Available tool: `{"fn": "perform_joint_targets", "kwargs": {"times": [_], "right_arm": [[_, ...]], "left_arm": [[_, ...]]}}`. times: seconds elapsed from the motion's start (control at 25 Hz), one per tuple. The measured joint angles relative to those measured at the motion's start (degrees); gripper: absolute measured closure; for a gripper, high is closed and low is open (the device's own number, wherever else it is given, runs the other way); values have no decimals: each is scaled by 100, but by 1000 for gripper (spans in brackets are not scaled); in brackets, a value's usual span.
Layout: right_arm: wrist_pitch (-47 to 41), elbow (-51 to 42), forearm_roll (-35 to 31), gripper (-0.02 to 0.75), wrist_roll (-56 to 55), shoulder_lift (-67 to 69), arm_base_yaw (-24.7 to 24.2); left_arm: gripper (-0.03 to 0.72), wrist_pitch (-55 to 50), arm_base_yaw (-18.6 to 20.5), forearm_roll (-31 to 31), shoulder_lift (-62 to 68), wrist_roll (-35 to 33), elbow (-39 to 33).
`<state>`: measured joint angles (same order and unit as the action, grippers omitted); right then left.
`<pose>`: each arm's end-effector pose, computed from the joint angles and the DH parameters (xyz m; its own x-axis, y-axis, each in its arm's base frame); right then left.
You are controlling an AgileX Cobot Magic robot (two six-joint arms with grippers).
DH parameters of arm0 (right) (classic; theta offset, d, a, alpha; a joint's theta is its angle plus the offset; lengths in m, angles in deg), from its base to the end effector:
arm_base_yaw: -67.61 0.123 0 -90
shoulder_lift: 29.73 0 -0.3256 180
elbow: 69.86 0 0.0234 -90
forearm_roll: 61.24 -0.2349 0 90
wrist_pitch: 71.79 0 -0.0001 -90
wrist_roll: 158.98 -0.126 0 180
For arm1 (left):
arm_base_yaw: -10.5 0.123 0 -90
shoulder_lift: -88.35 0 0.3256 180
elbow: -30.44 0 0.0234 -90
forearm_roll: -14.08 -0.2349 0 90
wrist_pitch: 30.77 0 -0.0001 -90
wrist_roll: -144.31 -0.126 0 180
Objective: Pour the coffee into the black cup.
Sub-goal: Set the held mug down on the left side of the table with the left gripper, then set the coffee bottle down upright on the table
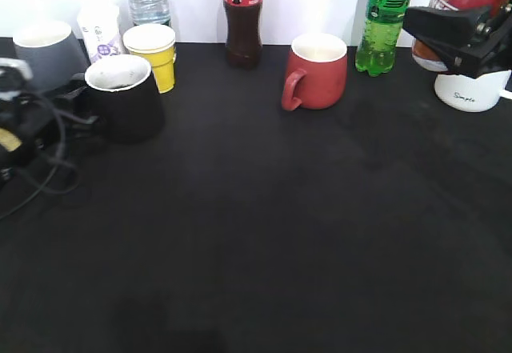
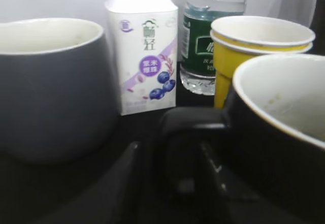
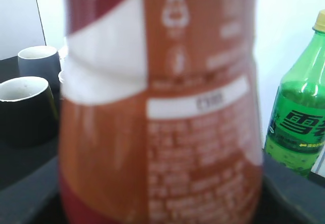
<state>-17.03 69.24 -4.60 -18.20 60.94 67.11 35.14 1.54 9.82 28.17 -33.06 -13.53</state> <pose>0.2878 0.0834 0.3042 -0.0404 -0.0253 -0.9989 -0.6762 0.7367 0.0087 0.3685 -0.0668 0.1690 -0.1399 0.0064 -0.9902 0.2196 0.9753 -0.0247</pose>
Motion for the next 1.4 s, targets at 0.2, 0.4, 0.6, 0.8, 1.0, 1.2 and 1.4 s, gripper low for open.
{"fn": "perform_joint_targets", "kwargs": {"times": [0.2, 0.4, 0.6, 0.8, 1.0, 1.2, 1.4], "right_arm": [[-478, 0, -600, 207, 179, 462, 0], [148, 0, -2102, 207, 2124, 2016, 0], [700, 208, -2586, 207, 3009, 2979, 0], [694, 601, -2617, 207, 3033, 3433, 0], [837, 657, -2640, 207, 3297, 3610, 0], [820, 652, -2662, 138, 3020, 3619, 0], [824, 399, -2782, 106, 2697, 3626, 0]], "left_arm": [[414, -146, -125, -128, -1238, 6, -1028], [414, -607, -1105, -243, -2517, 24, -1258], [414, -936, -1431, -707, -2636, 30, -1258], [414, -951, -1431, -755, -2647, 35, -1258], [414, -951, -1431, -755, -2647, 35, -1258], [414, -956, -1431, -755, -2647, 35, -1258], [414, -956, -1431, -755, -2647, 35, -1258]]}}
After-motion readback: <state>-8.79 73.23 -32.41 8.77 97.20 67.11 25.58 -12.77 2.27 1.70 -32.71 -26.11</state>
